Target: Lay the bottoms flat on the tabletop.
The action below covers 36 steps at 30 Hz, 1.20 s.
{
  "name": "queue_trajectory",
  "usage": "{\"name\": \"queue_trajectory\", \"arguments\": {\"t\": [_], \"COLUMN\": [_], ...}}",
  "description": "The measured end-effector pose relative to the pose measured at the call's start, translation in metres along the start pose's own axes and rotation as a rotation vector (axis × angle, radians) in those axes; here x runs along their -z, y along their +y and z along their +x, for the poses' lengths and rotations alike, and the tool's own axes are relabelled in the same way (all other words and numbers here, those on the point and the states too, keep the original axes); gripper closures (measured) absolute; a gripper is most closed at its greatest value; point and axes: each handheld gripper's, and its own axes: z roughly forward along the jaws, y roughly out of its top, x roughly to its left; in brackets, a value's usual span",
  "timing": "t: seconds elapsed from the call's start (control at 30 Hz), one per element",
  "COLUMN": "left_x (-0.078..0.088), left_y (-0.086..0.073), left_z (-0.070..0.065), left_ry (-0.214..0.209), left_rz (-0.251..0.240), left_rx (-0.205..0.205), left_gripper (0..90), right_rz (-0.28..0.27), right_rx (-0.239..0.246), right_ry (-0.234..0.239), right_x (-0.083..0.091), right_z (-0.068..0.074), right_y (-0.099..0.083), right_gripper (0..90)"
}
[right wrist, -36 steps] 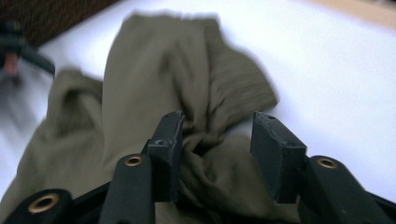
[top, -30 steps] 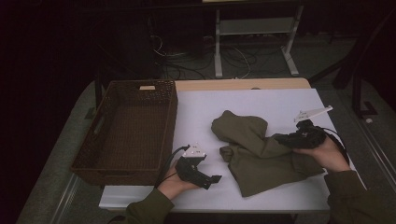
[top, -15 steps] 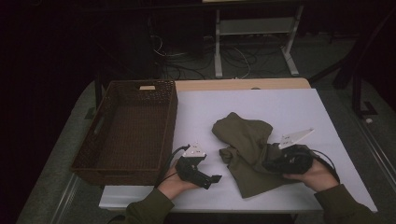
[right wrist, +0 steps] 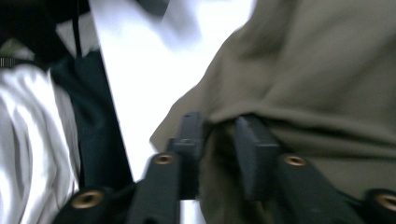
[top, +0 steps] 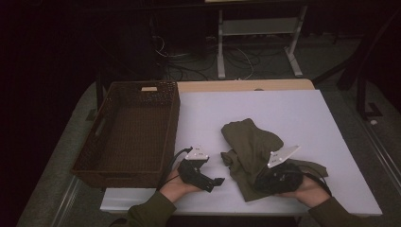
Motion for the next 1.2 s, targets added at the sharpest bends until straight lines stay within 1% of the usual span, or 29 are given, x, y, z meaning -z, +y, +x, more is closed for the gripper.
{"name": "queue_trajectory", "arguments": {"t": [0.03,0.07,0.1,0.13,0.17,0.2,0.27,0.3,0.33,0.37,0.4,0.43,0.47,0.53,0.6,0.63,0.7,0.8,0.83,0.87,0.9,0.97,1.03,1.13,1.2], "left_x": [0.000,0.000,0.000,0.000,0.000,0.000,0.000,0.000,0.000,0.000,0.000,0.000,-0.001,-0.001,-0.002,-0.002,-0.002,-0.003,-0.003,-0.003,-0.003,-0.002,-0.002,-0.002,-0.001], "left_y": [0.000,0.000,0.000,0.000,0.000,0.000,0.000,0.000,0.000,0.000,0.000,0.000,0.000,0.000,0.000,0.000,0.001,0.000,0.000,0.000,0.000,0.000,0.000,0.000,0.001], "left_z": [0.000,0.000,0.000,0.000,0.000,0.000,0.000,0.000,0.000,0.000,-0.001,-0.001,-0.001,0.000,0.000,0.000,-0.001,-0.001,-0.001,-0.001,-0.001,-0.001,-0.001,-0.002,-0.002], "left_ry": [0.001,0.001,0.001,0.002,0.002,0.002,0.002,0.002,0.002,0.002,0.002,0.002,0.002,0.001,0.001,0.001,-0.001,-0.002,-0.002,-0.002,-0.003,-0.002,-0.002,0.000,0.000], "left_rz": [0.000,0.000,0.000,0.000,0.001,0.001,0.002,0.003,0.004,0.004,0.005,0.005,0.005,0.005,0.005,0.006,0.009,0.010,0.010,0.009,0.009,0.007,0.006,0.005,0.006], "left_rx": [0.000,-0.001,0.000,-0.001,-0.001,-0.001,-0.003,-0.003,-0.004,-0.004,-0.005,-0.004,-0.005,-0.004,-0.003,-0.003,-0.006,-0.007,-0.007,-0.006,-0.005,-0.006,-0.007,-0.008,-0.010], "left_gripper": [0.0,0.0,0.0,0.0,0.0,0.0,0.0,0.0,0.0,0.0,0.0,0.0,0.0,0.0,0.0,0.0,0.0,0.0,0.0,0.0,0.0,0.0,0.0,0.0,0.0], "right_rz": [-0.034,-0.055,-0.085,-0.103,-0.134,-0.150,-0.189,-0.202,-0.210,-0.217,-0.217,-0.213,-0.208,-0.187,-0.177,-0.177,-0.178,-0.170,-0.166,-0.163,-0.160,-0.167,-0.177,-0.193,-0.210], "right_rx": [-0.008,-0.012,-0.019,-0.027,-0.036,-0.044,-0.070,-0.087,-0.095,-0.114,-0.126,-0.145,-0.156,-0.184,-0.211,-0.227,-0.259,-0.280,-0.280,-0.277,-0.271,-0.254,-0.243,-0.225,-0.217], "right_ry": [-0.017,-0.030,-0.054,-0.070,-0.097,-0.111,-0.163,-0.189,-0.208,-0.240,-0.258,-0.286,-0.304,-0.352,-0.374,-0.392,-0.388,-0.380,-0.363,-0.360,-0.344,-0.305,-0.286,-0.280,-0.285], "right_x": [0.007,0.012,0.020,0.025,0.033,0.037,0.050,0.057,0.060,0.065,0.067,0.070,0.071,0.071,0.071,0.070,0.067,0.061,0.057,0.055,0.051,0.046,0.042,0.041,0.042], "right_z": [-0.002,-0.003,-0.005,-0.006,-0.009,-0.011,-0.017,-0.023,-0.026,-0.032,-0.036,-0.043,-0.048,-0.061,-0.071,-0.079,-0.092,-0.104,-0.108,-0.110,-0.112,-0.114,-0.113,-0.110,-0.107], "right_y": [0.001,0.001,0.002,0.002,0.002,0.002,0.000,-0.001,-0.003,-0.006,-0.008,-0.013,-0.015,-0.023,-0.027,-0.030,-0.031,-0.030,-0.030,-0.029,-0.028,-0.026,-0.022,-0.018,-0.015], "right_gripper": [65.8,63.8,60.8,59.6,58.2,57.1,55.4,54.5,53.8,53.7,53.7,53.8,53.7,53.6,52.5,51.9,50.9,49.6,49.2,48.7,47.2,45.2,41.1,36.2,34.3]}}
